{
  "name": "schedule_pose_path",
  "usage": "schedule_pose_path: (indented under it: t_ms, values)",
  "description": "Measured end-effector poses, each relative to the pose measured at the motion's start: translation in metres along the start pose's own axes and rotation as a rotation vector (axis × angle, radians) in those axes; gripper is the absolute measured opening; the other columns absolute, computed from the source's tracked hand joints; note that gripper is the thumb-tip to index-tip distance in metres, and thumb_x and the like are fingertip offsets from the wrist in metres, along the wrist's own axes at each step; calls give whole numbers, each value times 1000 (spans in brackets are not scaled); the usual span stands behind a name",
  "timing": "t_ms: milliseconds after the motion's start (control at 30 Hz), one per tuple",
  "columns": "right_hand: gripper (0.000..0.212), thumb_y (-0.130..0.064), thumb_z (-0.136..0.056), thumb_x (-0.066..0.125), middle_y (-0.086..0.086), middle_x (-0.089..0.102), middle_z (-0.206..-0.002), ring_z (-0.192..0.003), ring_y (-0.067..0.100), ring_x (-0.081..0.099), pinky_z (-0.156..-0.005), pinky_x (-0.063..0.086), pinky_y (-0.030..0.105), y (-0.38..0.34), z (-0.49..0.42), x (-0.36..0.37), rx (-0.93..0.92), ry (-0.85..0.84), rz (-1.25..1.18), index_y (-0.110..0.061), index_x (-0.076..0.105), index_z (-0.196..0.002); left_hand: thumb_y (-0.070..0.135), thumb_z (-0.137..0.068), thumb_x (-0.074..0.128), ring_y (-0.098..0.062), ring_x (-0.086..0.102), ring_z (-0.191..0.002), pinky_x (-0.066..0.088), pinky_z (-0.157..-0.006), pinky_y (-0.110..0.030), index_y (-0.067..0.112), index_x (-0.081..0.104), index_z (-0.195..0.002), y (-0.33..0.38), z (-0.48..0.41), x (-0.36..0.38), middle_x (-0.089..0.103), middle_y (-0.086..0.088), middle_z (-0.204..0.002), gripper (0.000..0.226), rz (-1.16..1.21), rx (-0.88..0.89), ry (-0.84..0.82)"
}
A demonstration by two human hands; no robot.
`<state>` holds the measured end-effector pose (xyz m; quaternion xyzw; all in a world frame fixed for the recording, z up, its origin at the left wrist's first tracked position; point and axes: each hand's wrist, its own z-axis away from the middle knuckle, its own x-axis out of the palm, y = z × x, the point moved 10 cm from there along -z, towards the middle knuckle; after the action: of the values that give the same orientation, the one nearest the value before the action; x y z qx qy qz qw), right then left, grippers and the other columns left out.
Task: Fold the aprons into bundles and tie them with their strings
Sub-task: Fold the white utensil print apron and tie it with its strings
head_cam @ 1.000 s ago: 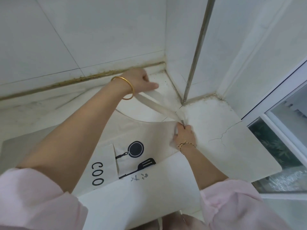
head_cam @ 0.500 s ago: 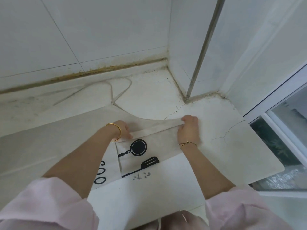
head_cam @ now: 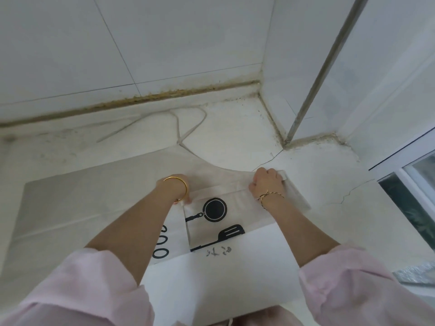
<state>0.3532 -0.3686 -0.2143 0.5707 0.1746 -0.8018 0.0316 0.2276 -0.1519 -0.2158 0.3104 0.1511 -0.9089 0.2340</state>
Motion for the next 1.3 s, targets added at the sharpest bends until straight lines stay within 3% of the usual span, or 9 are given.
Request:
schedule_pose_path:
  t_ms: [167,267,367,567,767,933,1167,1233,1300]
  values:
    - [28,-14,-89,49,14,48,-121,-115,31,46,-91,41,36,-13,-8,-8,64,-83,75,-7,48,-116,39,-82,66,-21,58,-74,48,-88,-31,14,50,-70,-41,-8,-2,59,0,-64,31,-37,-75,-82]
    - [26,-9,-89,47,13,48,-118,-110,30,47,-84,42,34,-66,-9,-24,-84,34,2,-7,50,-115,19,-85,63,-26,65,-86,51,-83,-35,9,60,-86,-75,-17,-37,63,-4,-77,10,45,-65,145]
    - [27,-5,-89,46,14,48,-118,-107,29,47,-84,45,36,-140,-13,-26,-287,68,-80,-6,52,-116,7,-88,52,-33,56,-109,46,-86,-41,5,51,-119,-112,-23,-72,55,-14,-115,32,107,-70,414]
    - [40,-2,-88,44,11,48,-125,-117,29,42,-83,42,35,-257,-29,-2,-547,37,129,-8,45,-127,4,-91,43,-33,40,-119,41,-96,-40,6,39,-133,-155,-51,-82,39,-16,-127,42,97,1,514]
    - [49,-4,-83,47,6,44,-128,-120,26,41,-85,37,36,-296,-45,35,-595,-47,452,-15,40,-130,17,-87,60,-30,42,-111,44,-89,-39,10,43,-124,-181,-71,-73,42,-12,-121,42,66,102,496]
    - [52,-7,-81,54,5,44,-123,-112,25,46,-92,33,42,-305,-55,36,-573,-99,550,-21,41,-129,32,-83,64,-28,44,-110,40,-87,-36,12,45,-118,-180,-78,-78,51,-8,-118,44,-37,167,480]
    - [37,-6,-82,53,2,54,-114,-114,24,41,-92,30,40,-312,-62,36,-601,-128,654,-23,55,-114,23,-85,61,-30,54,-101,38,-84,-34,12,51,-112,-175,-85,-79,51,-11,-114,31,17,237,391]
    - [36,-3,-83,50,5,50,-116,-114,26,41,-95,31,41,-314,-60,23,-619,-27,643,-20,57,-114,16,-88,55,-34,54,-96,43,-79,-36,7,54,-109,-175,-81,-88,47,-16,-114,23,52,255,463]
    - [37,1,-82,47,8,50,-114,-113,29,43,-99,31,42,-313,-58,-4,-598,93,553,-15,57,-114,14,-90,54,-36,54,-91,46,-73,-41,4,55,-106,-175,-64,-113,46,-19,-110,19,69,283,690]
